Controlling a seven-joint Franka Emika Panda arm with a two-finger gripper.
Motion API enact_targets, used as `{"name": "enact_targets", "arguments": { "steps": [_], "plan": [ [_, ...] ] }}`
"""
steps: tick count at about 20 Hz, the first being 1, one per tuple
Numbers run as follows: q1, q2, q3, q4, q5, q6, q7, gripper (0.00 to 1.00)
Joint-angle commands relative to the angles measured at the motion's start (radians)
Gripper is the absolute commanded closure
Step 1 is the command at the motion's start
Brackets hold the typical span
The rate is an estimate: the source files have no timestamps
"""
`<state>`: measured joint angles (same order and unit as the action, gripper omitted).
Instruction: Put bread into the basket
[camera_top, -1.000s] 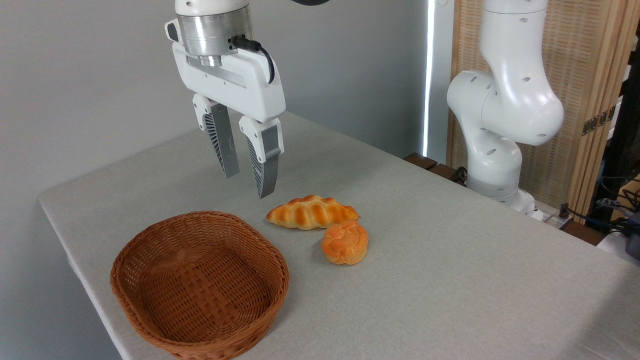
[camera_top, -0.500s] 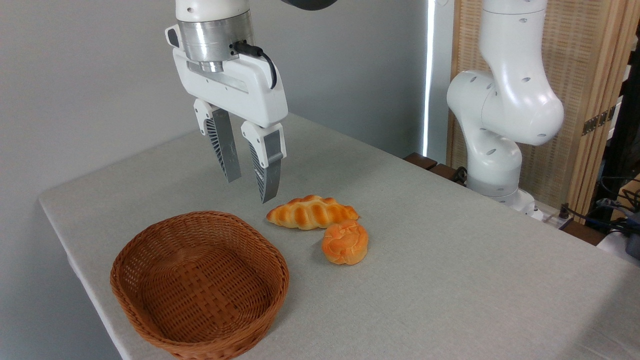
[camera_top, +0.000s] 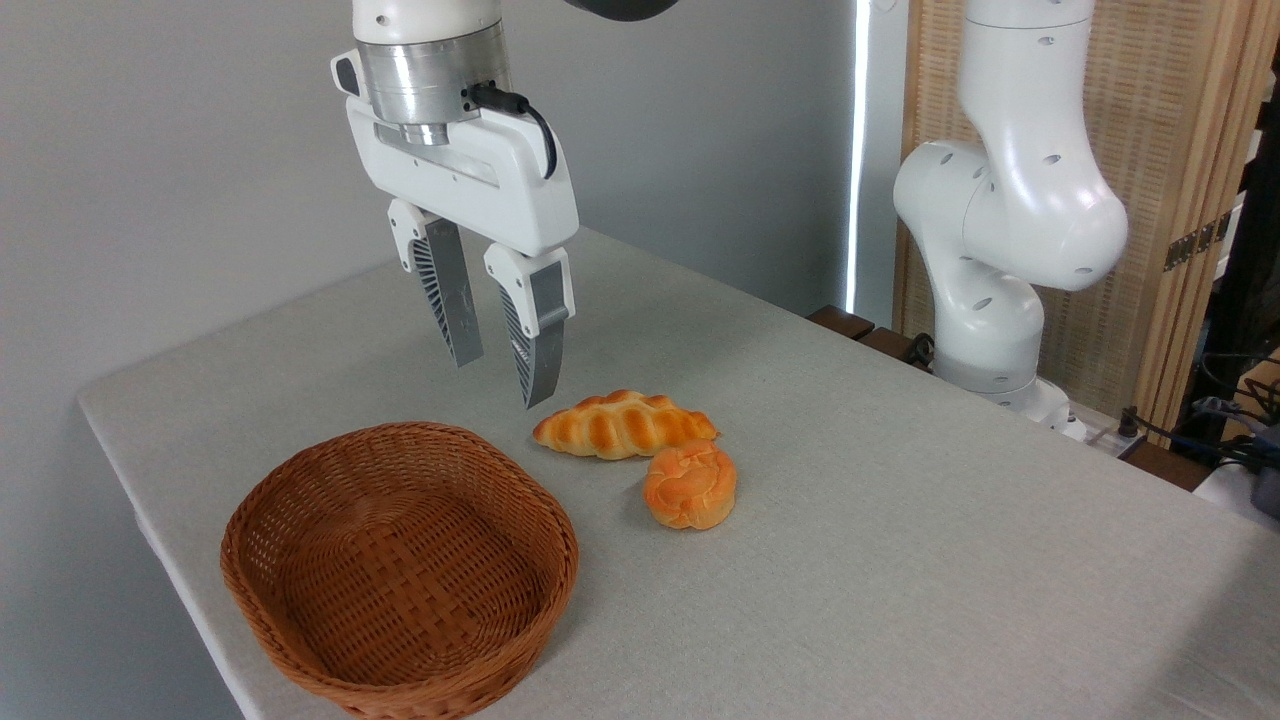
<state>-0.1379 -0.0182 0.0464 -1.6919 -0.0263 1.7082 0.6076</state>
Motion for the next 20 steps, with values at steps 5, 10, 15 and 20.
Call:
{"name": "enact_targets", "arguments": {
  "steps": [5, 10, 15, 20],
  "plan": [
    [-0.003, -0.011, 0.018, -0.008, -0.012, 0.021, -0.002, 0.00],
    [-0.005, -0.009, 0.018, -0.008, -0.007, 0.021, -0.002, 0.00],
    [-0.006, -0.014, 0.018, -0.009, -0.007, 0.021, -0.002, 0.00],
    [-0.008, -0.026, 0.017, -0.020, -0.007, 0.021, -0.002, 0.00]
  ]
}}
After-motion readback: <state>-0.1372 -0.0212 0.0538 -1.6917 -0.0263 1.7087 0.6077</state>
